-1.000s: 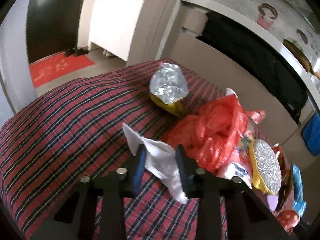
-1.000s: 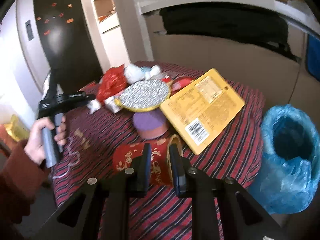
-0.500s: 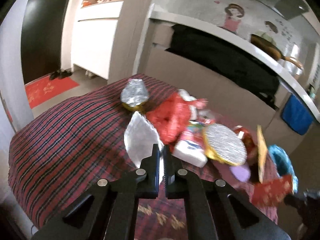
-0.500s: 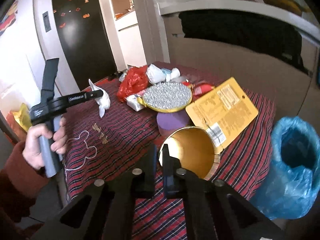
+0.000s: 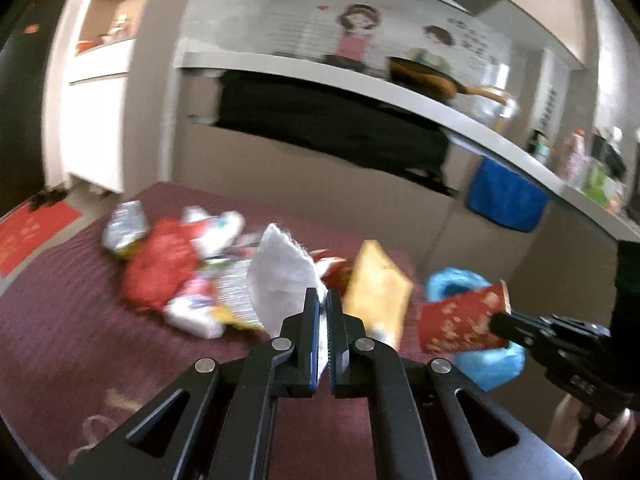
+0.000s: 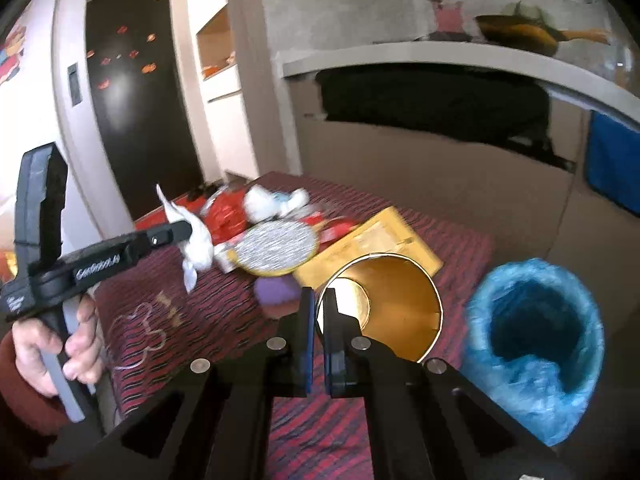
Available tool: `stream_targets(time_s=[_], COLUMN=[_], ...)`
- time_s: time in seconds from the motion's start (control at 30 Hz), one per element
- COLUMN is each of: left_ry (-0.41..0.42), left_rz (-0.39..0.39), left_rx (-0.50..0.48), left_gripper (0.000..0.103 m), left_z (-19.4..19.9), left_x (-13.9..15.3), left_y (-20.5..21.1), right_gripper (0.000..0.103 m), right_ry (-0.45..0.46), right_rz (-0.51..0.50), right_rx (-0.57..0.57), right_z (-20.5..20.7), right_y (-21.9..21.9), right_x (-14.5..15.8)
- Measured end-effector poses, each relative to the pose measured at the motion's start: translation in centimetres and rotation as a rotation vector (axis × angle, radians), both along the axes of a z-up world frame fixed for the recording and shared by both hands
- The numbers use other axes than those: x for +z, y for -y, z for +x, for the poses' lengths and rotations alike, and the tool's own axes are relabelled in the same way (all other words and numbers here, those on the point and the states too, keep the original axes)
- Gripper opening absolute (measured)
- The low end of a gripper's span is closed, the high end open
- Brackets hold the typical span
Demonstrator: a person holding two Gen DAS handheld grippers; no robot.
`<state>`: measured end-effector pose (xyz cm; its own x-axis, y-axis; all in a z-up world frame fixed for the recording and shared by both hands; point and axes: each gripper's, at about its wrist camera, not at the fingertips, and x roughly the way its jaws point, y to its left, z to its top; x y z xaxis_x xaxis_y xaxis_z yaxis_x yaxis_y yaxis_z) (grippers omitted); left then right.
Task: Collect trash
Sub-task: 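Carry both items over the blue bin and open both tools to drop them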
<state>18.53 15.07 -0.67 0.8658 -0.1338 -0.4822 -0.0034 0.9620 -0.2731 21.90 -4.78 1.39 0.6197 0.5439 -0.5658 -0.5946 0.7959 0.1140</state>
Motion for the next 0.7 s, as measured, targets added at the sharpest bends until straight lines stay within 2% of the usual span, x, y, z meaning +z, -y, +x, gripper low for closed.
stream_targets(time_s=[0.2, 0.33, 0.53, 0.7], left_ry=[0.025, 0.004, -0.07, -0.144], left_rz=[0.029, 0.025, 0.041, 0.006], left_rx=[-0.187, -0.289, -0.392, -0.441], left_gripper=[0.003, 0.003, 0.003, 0.003], left_z=[4.1, 8.1, 14.4, 18.1], left_x=[1.6, 1.9, 0.2, -1.9], left_y=[7.7, 12.6, 18.5, 20.9], right_gripper=[0.002, 0.002, 0.002, 0.003], right_ry=[0.029, 0.012, -0.063, -0.139], right_rz=[0.011, 0.021, 0.032, 0.02], right_rx=[-0.135, -0.253, -0.35, -0.355], right_z=[2.4, 4.8, 8.6, 12.1], right_y=[6.3, 11.7, 17.0, 17.9], right_x=[1.2, 1.3, -0.6, -2.7])
